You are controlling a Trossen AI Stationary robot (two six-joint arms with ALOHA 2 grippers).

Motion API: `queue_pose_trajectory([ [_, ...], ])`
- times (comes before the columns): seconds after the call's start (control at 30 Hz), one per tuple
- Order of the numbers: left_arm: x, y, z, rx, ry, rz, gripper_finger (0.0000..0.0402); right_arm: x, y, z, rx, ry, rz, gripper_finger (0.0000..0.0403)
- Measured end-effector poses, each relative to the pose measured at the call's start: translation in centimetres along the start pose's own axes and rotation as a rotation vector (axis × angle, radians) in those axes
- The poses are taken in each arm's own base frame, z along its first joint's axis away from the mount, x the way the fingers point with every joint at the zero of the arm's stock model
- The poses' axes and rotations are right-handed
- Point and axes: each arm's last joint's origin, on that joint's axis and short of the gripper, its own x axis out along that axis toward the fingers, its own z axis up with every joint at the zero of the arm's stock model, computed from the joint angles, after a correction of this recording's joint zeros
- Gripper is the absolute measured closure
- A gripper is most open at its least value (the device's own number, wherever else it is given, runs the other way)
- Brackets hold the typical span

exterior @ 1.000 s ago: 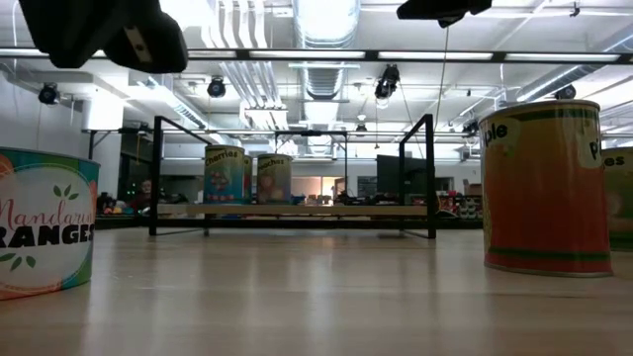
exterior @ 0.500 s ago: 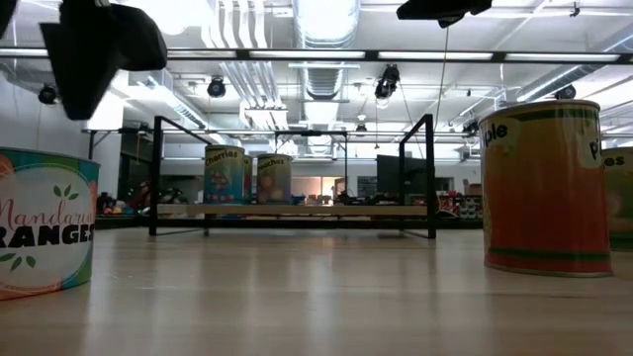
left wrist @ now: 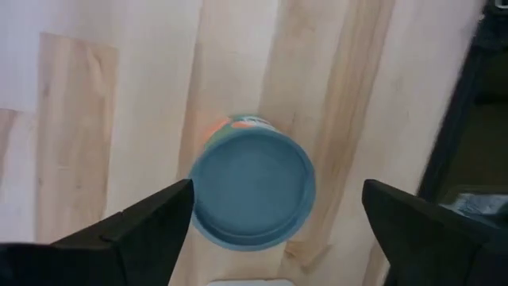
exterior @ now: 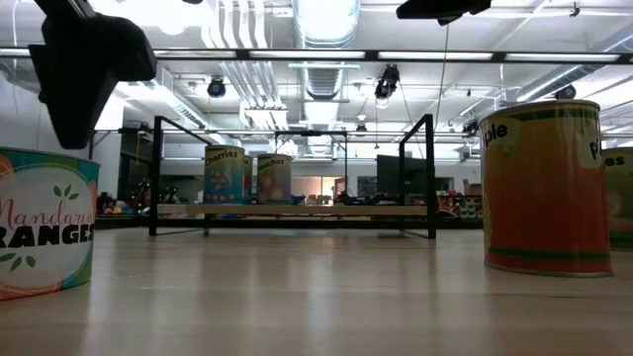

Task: Pick and place cans onto a shelf
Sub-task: Put the small canned oranges on the shelf

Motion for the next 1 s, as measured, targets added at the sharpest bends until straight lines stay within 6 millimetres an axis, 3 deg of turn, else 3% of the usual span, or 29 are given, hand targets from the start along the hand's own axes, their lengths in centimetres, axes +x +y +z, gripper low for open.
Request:
queue_pose_trajectory([
  [0.53, 0.2, -0.8, -0.9, -0.014, -0.064, 0.053, 0.0054, 0.0, -0.1, 0.3, -0.036, -0.032, -0.011, 0.0394],
  [1.0, 1.8, -0.4, -1.7, -0.039, -0.078, 0.065, 0.0054, 0.0, -0.1, 0.4, -0.059, -0.036, -0.013, 0.0394],
])
